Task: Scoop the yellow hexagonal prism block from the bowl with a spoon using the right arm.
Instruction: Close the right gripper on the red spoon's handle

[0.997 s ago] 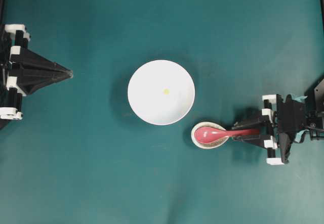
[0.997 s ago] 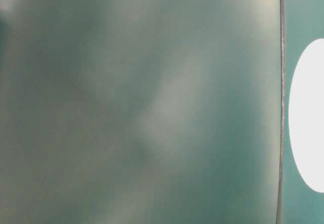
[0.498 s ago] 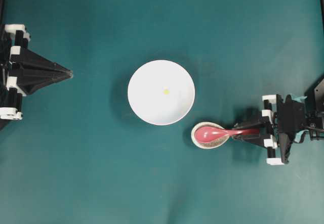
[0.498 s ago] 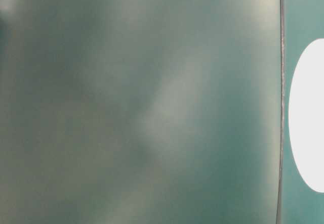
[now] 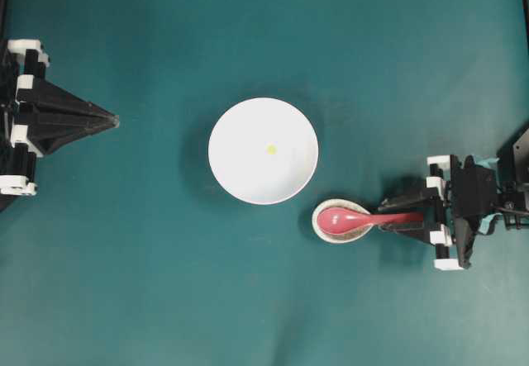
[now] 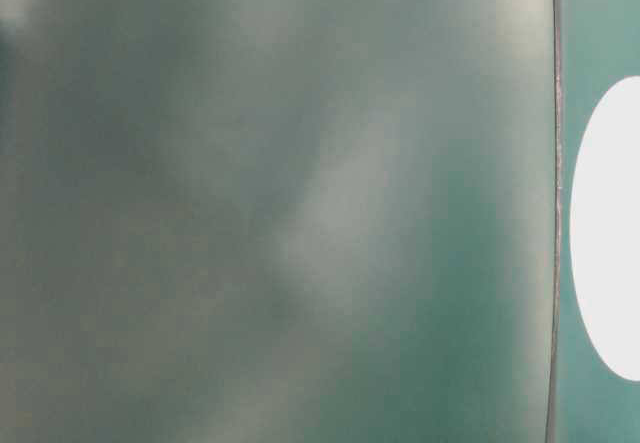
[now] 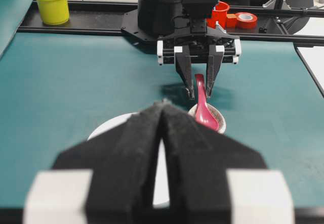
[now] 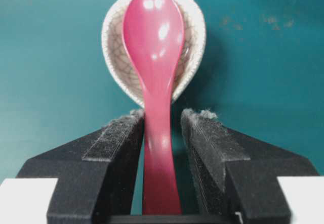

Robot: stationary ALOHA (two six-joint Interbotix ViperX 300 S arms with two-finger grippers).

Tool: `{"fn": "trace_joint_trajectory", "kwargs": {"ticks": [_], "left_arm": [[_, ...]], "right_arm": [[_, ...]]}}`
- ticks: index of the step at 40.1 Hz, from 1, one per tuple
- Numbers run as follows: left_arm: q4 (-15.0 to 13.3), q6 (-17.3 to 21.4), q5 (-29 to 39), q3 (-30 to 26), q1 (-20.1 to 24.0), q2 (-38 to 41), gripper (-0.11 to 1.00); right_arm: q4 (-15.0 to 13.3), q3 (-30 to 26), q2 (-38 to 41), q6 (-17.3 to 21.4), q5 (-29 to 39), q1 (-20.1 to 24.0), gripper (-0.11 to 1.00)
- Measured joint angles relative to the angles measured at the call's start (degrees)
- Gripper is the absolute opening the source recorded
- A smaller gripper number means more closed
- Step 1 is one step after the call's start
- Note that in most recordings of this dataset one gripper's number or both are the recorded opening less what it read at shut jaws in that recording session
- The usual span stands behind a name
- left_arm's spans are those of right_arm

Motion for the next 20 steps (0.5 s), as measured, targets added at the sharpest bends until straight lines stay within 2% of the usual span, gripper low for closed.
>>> {"fn": "trace_joint_trajectory", "kwargs": {"ticks": [11, 20], "left_arm": [[0.0, 0.0, 0.0, 0.0, 0.09, 0.0, 0.0], [-0.09, 0.0, 0.26, 0.0, 0.0, 0.0, 0.0]], "right_arm": [[0.0, -0.35, 0.0, -3.08, 0.0, 0.0, 0.44], [0.0, -0.44, 0.0, -3.43, 0.09, -0.09, 0.43]]}}
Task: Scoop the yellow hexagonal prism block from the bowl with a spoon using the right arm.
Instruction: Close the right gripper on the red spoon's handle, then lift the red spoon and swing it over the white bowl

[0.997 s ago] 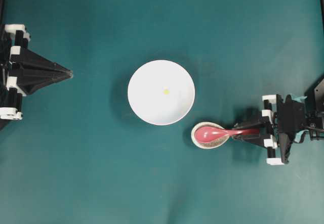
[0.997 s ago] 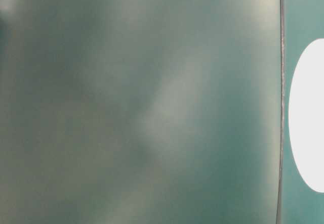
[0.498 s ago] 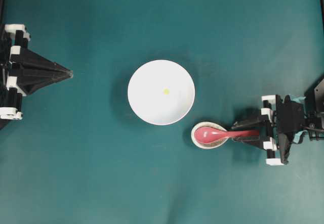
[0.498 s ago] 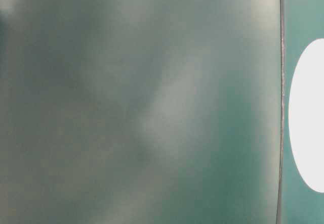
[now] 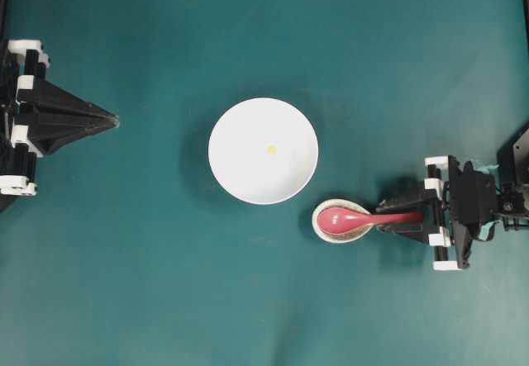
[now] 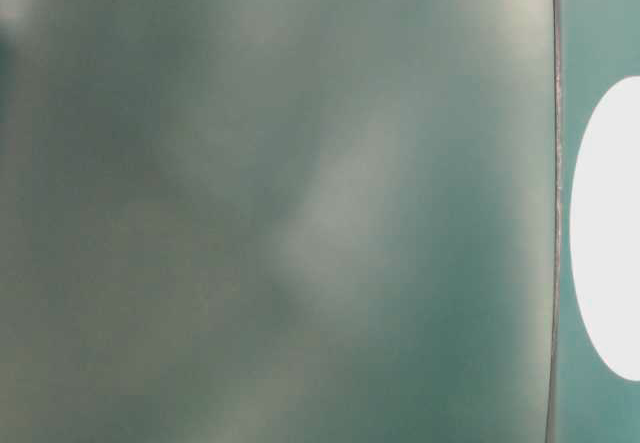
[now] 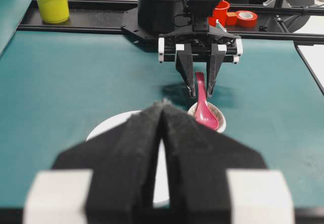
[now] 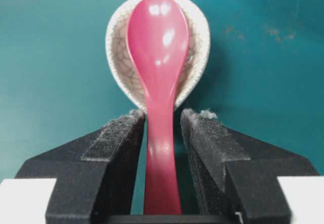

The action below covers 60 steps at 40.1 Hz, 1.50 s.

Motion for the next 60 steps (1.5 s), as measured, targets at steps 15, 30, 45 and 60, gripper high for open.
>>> {"fn": "trace_joint_trajectory", "kwargs": {"ticks": [15, 30, 45, 60], "left_arm": [[0.09, 0.0, 0.09, 0.0, 0.0, 0.0, 0.0], [0.0, 0.0, 0.0, 0.0, 0.0, 0.0, 0.0], [0.09, 0.0, 0.09, 0.0, 0.0, 0.0, 0.0], [0.0, 0.62, 1.58, 0.0, 0.09, -0.18, 0.0]], "right_arm": [[0.0, -0.09, 0.0, -0.09, 0.0, 0.0, 0.41], [0.0, -0.09, 0.0, -0.18, 0.0, 0.09, 0.24], [-0.09, -0.18, -6.24, -0.35, 2.29, 0.0, 0.24], [0.0, -0.53, -20.04, -0.97, 13.1, -3.52, 0.24]]}}
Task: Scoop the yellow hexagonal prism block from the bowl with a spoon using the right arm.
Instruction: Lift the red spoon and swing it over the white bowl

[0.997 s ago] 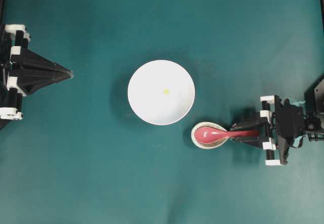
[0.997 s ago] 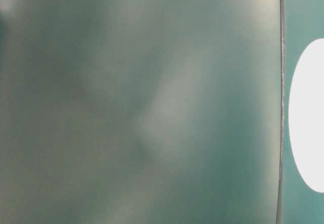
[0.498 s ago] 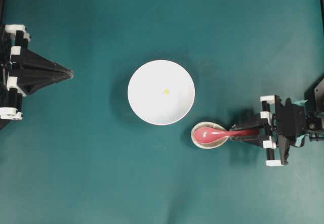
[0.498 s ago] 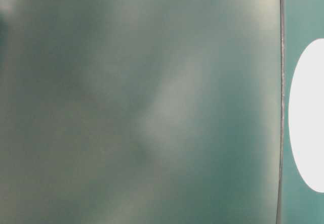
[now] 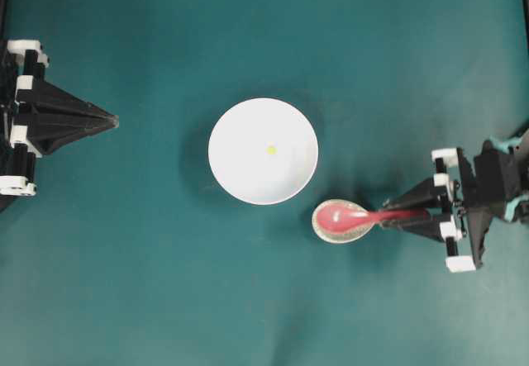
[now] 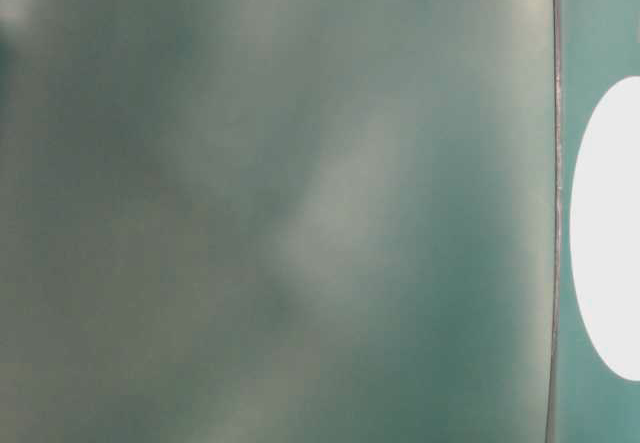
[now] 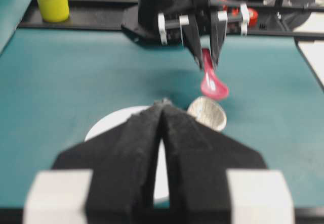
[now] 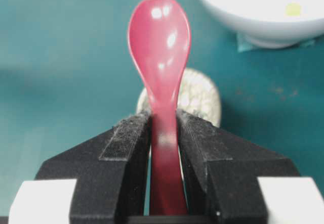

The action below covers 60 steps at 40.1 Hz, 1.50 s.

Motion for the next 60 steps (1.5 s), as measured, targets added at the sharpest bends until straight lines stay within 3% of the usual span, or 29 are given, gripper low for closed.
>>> {"fn": "trace_joint_trajectory", "kwargs": {"ticks": [8, 18, 30, 39, 51, 60], "left_arm": [[0.09, -0.35, 5.54, 0.0, 0.62, -0.18, 0.0], [0.26, 0.44, 5.27, 0.0, 0.7, -1.85, 0.0], [0.35, -0.44, 5.63, -0.18, 0.7, -4.66, 0.0], [0.35, -0.26, 9.32, -0.44, 0.79, -5.45, 0.0], [0.44, 0.26, 10.37, -0.44, 0.7, -5.54, 0.0], [0.44, 0.53, 11.34, -0.44, 0.79, -5.8, 0.0]], "right_arm": [[0.0, -2.55, -8.35, -3.78, 11.69, -5.54, 0.24], [-0.09, -9.67, -14.59, -10.11, 30.06, -13.97, 0.24], [-1.05, -18.19, -14.59, -11.34, 49.13, -23.03, 0.24], [-2.72, -21.18, -14.5, -11.34, 53.79, -25.58, 0.24], [-2.81, -21.97, -14.06, -11.07, 55.28, -29.44, 0.24], [-2.81, -25.14, -11.43, -10.99, 61.17, -31.9, 0.24]]}}
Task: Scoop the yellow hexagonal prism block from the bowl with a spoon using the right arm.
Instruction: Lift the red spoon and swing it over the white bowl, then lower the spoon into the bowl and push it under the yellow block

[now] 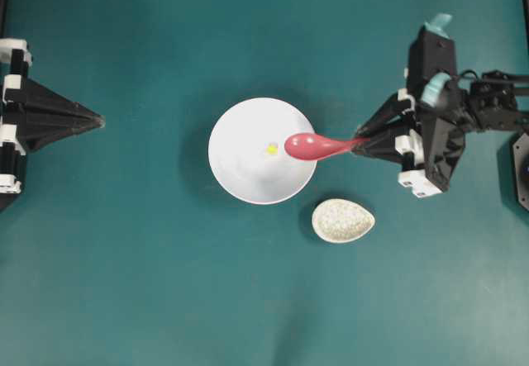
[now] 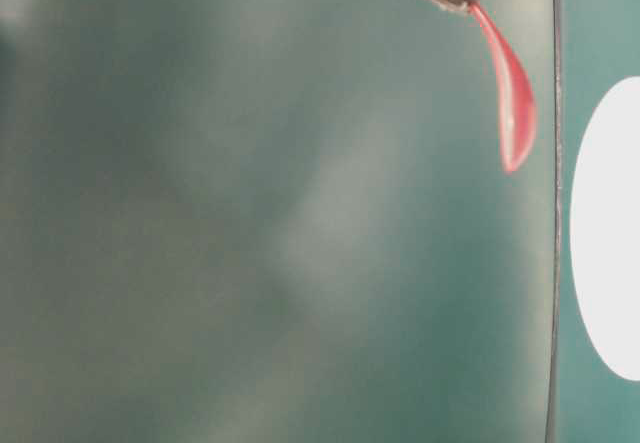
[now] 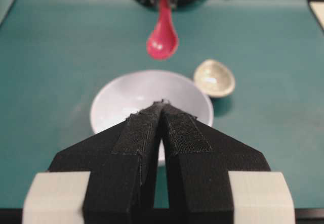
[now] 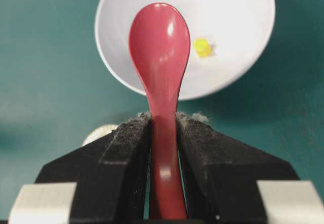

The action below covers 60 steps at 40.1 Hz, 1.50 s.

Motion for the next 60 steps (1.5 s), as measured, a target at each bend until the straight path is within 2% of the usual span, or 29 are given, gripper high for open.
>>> {"fn": "trace_joint_trajectory", "kwargs": {"ticks": [32, 36, 49, 53, 60], "left_arm": [[0.18, 0.35, 3.52, -0.09, 0.44, -1.05, 0.0], [0.09, 0.35, 3.52, 0.0, 0.44, -1.05, 0.0], [0.26, 0.35, 3.69, -0.09, 0.44, -0.97, 0.0], [0.18, 0.35, 3.69, -0.09, 0.44, -0.97, 0.0], [0.26, 0.35, 3.69, 0.0, 0.44, -0.97, 0.0]], "right_arm": [[-0.35, -18.63, 17.67, 1.49, 22.85, -5.27, 0.24], [-2.02, -20.74, 19.07, 3.34, 25.75, -5.71, 0.24], [-12.04, -26.1, 22.68, 12.57, 35.77, -5.71, 0.24], [-13.45, -27.42, 23.29, 13.1, 38.06, -5.71, 0.24], [-13.71, -28.83, 24.08, 13.27, 39.64, -5.71, 0.24]]}}
